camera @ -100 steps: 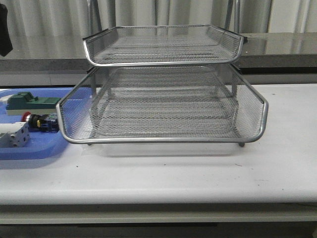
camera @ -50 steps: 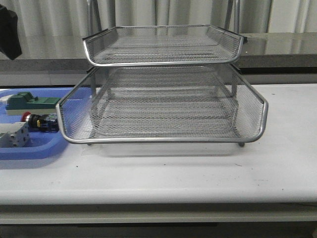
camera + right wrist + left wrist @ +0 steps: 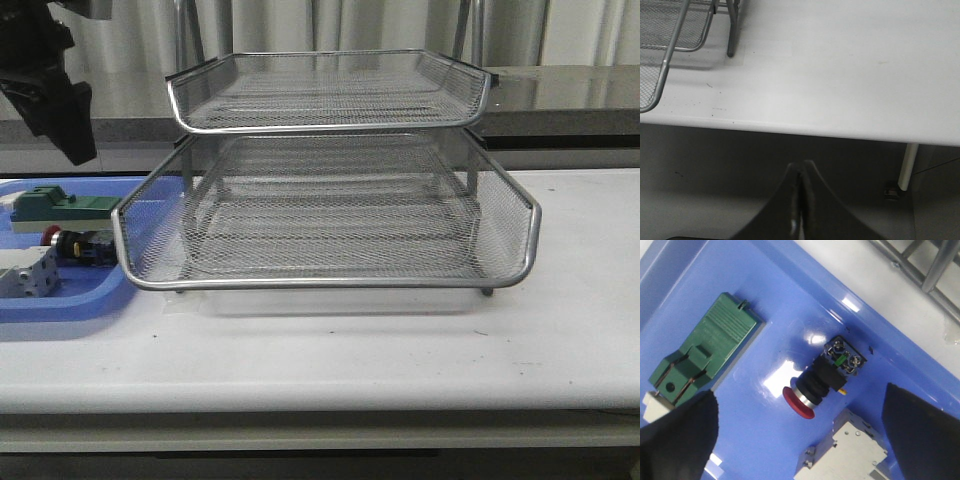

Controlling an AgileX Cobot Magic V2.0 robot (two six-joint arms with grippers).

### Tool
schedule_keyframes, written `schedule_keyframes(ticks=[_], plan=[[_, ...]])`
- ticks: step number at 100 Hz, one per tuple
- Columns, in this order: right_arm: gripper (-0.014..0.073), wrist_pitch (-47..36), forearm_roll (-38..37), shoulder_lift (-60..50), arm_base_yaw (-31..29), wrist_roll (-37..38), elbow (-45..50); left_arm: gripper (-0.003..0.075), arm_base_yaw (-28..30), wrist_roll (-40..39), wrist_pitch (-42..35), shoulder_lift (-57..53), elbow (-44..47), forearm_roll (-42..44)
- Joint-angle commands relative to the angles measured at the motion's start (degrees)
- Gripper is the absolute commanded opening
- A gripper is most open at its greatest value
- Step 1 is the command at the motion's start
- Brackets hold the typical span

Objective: Place button on rack with both arms
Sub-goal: 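Lower the left gripper onto the red push button and grasp it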

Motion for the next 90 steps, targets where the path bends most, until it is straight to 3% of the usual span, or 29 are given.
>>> schedule_keyframes(ticks=[1,90], plan=[[-0.0068,-3.0,-0.3,0.1,0.0,-0.1,-1.9,0.0640,0.1,4.3,0.2,-1.4,-3.2,-1.4],[-0.0068,-2.9,-0.3,0.1,0.0,-0.1,-1.9,0.0640,0.1,11.6,-0.8,9.3,-3.3,-4.9]])
